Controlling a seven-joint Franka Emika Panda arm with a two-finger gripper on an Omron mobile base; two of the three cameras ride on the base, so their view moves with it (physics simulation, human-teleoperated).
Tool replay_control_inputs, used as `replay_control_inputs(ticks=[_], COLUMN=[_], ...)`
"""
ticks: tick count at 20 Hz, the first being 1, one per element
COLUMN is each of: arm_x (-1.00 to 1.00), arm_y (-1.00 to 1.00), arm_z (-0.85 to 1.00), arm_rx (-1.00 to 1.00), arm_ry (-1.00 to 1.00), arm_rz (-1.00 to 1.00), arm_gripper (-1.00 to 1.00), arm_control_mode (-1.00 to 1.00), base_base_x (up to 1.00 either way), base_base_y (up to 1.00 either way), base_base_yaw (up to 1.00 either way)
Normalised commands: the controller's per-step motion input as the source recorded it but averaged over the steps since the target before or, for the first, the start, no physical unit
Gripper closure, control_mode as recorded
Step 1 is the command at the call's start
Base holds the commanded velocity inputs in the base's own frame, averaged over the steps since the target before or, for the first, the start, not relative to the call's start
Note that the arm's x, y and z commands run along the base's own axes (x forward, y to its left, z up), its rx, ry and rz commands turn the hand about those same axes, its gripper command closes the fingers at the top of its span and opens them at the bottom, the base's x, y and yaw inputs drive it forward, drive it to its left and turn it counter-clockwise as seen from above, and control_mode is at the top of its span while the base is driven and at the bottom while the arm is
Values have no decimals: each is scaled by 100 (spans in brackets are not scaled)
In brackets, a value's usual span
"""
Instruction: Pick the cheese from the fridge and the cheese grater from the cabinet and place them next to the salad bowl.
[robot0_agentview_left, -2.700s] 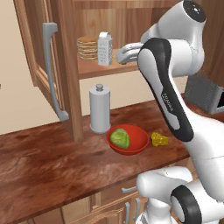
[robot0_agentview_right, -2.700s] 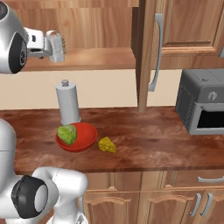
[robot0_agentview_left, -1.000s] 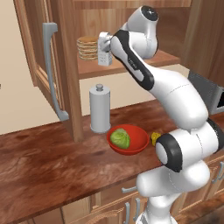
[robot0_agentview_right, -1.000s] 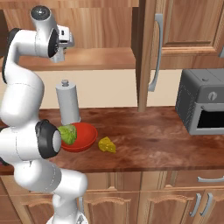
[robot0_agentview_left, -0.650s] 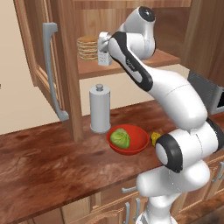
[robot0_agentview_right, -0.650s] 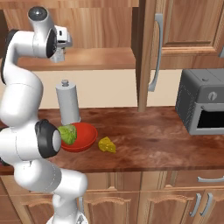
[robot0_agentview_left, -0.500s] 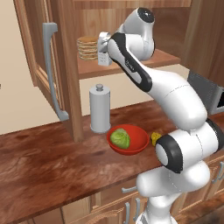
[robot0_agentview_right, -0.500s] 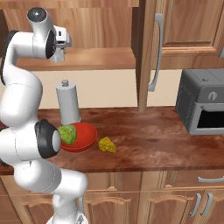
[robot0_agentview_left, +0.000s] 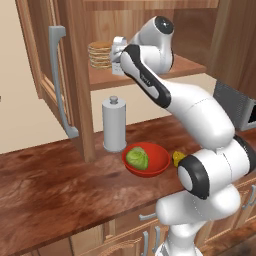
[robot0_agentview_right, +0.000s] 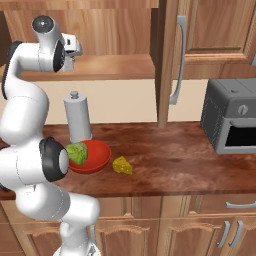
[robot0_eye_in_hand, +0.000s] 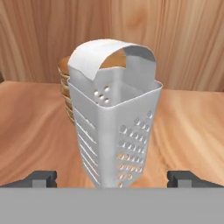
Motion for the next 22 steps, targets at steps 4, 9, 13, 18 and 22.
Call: replay_control_inputs(ticks=[4,9,13,18,22], arm_x=[22,18,16,17,32], arm_y=[0,4,2,4,6], arm_z=[-9,-3,-6,-3,0], arm_rx=[0,0,0,0,0], arm_ry=[-9,-7,-3,0,0], arm_rz=[0,0,0,0,0], arm_gripper=[-100,-100,-100,-100,-100], arm_control_mode=[-100,-100,-100,-100,-100], base_base_x=[0,0,0,0,0], base_base_y=[0,0,0,0,0], base_base_yaw=[0,0,0,0,0])
